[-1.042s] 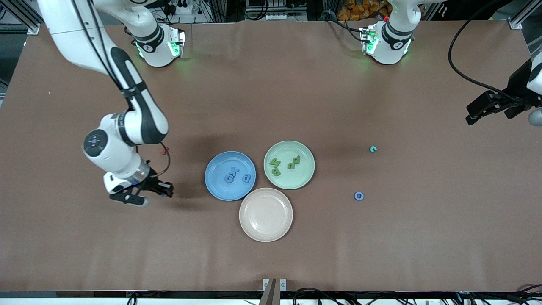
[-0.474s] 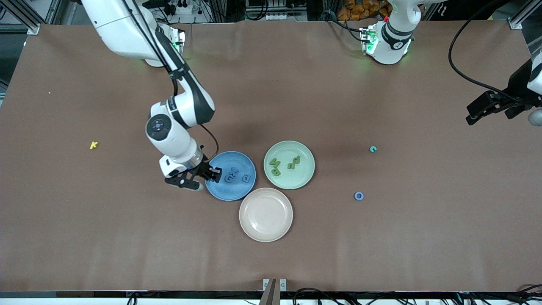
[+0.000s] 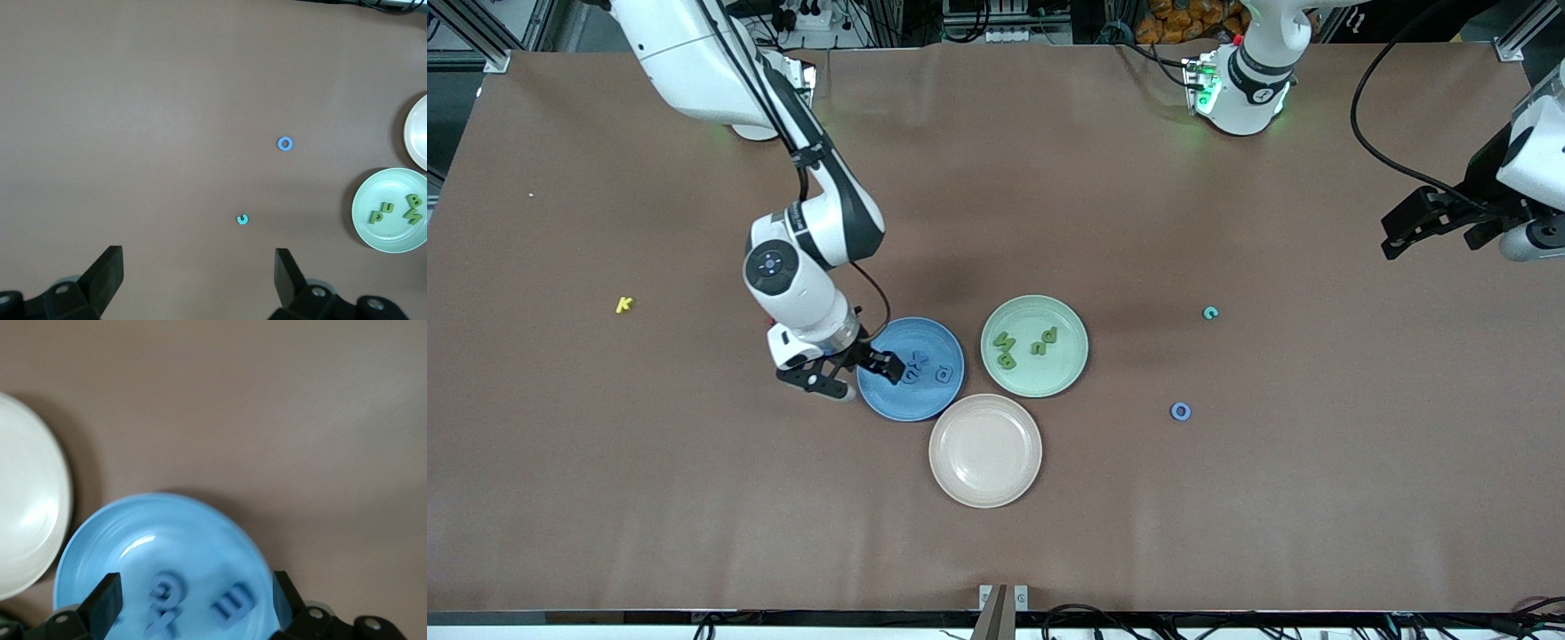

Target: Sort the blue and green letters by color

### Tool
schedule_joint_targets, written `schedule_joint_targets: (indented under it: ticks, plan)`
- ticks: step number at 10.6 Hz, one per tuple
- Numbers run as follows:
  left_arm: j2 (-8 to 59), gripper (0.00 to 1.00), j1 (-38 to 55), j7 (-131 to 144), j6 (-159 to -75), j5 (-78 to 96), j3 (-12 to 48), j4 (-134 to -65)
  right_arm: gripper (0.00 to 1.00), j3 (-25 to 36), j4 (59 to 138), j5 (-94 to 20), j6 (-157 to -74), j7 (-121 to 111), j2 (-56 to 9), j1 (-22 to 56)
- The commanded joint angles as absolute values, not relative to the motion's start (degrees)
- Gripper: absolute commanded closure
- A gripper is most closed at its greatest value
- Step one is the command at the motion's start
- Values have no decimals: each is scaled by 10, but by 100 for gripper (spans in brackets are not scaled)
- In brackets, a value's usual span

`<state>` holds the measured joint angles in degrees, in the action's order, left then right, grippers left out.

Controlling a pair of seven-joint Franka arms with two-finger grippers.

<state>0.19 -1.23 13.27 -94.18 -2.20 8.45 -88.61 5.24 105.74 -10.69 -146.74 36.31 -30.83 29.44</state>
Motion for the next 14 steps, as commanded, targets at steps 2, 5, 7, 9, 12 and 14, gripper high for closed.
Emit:
schedule_joint_targets:
  ticks: [2,5,7,9,12,14]
  plan:
    - [0,0,-14,50,-911,-16,86,-887,0,96,1035,-110,-1387,209,-287,208]
    - [2,0,-14,50,-910,-11,86,-885,0,93,1039,-77,-1365,122,-276,96]
    - [1,0,-14,53,-910,-8,84,-884,0,93,1041,-24,-1303,60,-227,43]
    - [1,0,-15,52,-910,-8,83,-884,0,93,1035,-10,-1208,50,-160,26]
    - [1,0,-14,54,-910,-8,81,-883,0,93,944,13,-1025,49,-103,31]
    - [1,0,-14,54,-910,-8,80,-883,0,94,874,17,-922,47,-75,33]
